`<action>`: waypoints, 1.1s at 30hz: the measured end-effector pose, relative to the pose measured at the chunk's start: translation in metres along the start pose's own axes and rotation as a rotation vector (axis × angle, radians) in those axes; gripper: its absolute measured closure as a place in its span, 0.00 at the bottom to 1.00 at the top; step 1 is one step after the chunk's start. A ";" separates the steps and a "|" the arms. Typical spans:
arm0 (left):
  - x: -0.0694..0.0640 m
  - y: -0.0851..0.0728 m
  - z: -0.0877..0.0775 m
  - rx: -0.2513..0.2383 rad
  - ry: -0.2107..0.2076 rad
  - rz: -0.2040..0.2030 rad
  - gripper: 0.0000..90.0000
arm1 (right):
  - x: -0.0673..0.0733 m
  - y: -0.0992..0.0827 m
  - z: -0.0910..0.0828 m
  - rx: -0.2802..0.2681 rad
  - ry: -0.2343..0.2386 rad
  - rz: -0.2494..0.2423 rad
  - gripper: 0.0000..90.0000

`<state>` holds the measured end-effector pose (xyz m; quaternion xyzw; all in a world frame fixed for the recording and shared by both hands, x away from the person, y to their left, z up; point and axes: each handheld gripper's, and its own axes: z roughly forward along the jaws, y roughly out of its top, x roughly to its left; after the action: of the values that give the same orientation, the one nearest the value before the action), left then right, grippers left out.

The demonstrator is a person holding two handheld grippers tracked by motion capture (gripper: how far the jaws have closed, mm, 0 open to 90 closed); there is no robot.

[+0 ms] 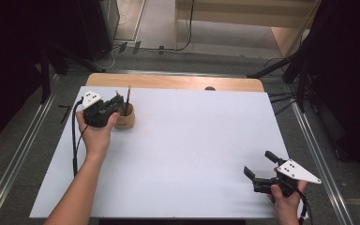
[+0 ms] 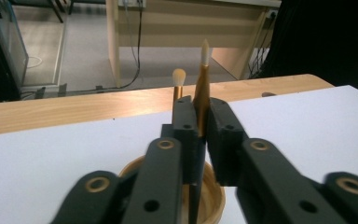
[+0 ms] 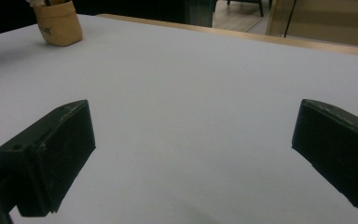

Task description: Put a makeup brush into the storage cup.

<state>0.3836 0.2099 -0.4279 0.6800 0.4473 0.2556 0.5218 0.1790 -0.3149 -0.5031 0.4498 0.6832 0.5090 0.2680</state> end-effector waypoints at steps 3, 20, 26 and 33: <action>-0.001 0.001 -0.003 0.001 -0.001 -0.006 0.48 | 0.000 0.000 0.000 -0.002 0.000 0.000 0.00; 0.017 -0.012 -0.039 -0.009 -0.008 -0.038 0.00 | 0.001 0.001 0.000 0.000 -0.002 0.003 0.00; 0.017 -0.020 -0.053 -0.013 -0.010 -0.024 0.00 | 0.002 0.000 0.000 0.000 -0.001 0.005 0.00; 0.016 -0.033 -0.069 -0.022 -0.020 -0.026 0.00 | 0.001 0.000 0.000 0.000 -0.001 0.006 0.00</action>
<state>0.3232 0.2589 -0.4379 0.6707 0.4481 0.2470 0.5369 0.1781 -0.3138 -0.5025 0.4520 0.6818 0.5095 0.2670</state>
